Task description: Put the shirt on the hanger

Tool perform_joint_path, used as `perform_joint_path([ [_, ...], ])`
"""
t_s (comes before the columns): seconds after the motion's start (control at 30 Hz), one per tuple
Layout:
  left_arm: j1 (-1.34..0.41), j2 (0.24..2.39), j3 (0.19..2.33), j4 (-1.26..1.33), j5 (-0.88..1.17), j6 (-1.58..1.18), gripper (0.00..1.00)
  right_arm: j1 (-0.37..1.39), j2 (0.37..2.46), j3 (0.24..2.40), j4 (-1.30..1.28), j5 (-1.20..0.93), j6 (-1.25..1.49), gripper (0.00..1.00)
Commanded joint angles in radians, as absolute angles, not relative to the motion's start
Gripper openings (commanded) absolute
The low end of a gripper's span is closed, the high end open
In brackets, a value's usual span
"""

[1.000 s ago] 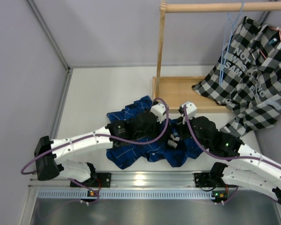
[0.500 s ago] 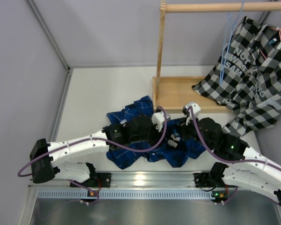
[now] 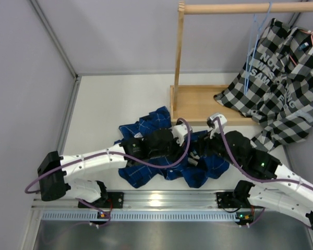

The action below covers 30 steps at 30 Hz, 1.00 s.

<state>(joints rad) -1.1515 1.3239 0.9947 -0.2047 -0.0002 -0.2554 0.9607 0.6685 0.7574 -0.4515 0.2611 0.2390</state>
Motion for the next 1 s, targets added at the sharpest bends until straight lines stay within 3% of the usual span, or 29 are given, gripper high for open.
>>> perform_joint_path([
  [0.0, -1.146, 1.250, 1.003, -0.185, -0.160, -0.319, 0.00, 0.956, 0.627, 0.868, -0.501, 0.276, 0.284, 0.65],
  [0.1, -1.146, 1.232, 0.999, -0.227, -0.234, -0.382, 0.00, 0.956, 0.591, 0.968, -0.543, 0.322, 0.296, 0.85],
  [0.13, -1.146, 1.230, 0.994, -0.230, -0.233, -0.390, 0.00, 0.956, 0.598, 1.000, -0.557, 0.349, 0.295, 0.87],
  [0.33, -1.144, 1.183, 0.914, -0.230, -0.248, -0.462, 0.00, 0.948, 0.873, 1.469, -0.774, 0.765, 0.206, 0.88],
  [0.47, -1.146, 1.164, 0.896, -0.230, -0.247, -0.471, 0.00, 0.840, 1.038, 1.756, -0.850, 0.897, 0.120, 0.86],
  [0.67, -1.146, 1.134, 0.867, -0.233, -0.229, -0.472, 0.00, 0.413, 1.225, 1.885, -0.897, 0.525, 0.115, 0.79],
  [0.9, -1.146, 1.146, 0.833, -0.233, -0.199, -0.497, 0.00, 0.237, 1.367, 1.960, -0.911, 0.371, 0.109, 0.63],
  [0.97, -1.146, 1.150, 0.827, -0.233, -0.184, -0.508, 0.00, 0.212, 1.397, 1.956, -0.911, 0.322, 0.100, 0.53],
])
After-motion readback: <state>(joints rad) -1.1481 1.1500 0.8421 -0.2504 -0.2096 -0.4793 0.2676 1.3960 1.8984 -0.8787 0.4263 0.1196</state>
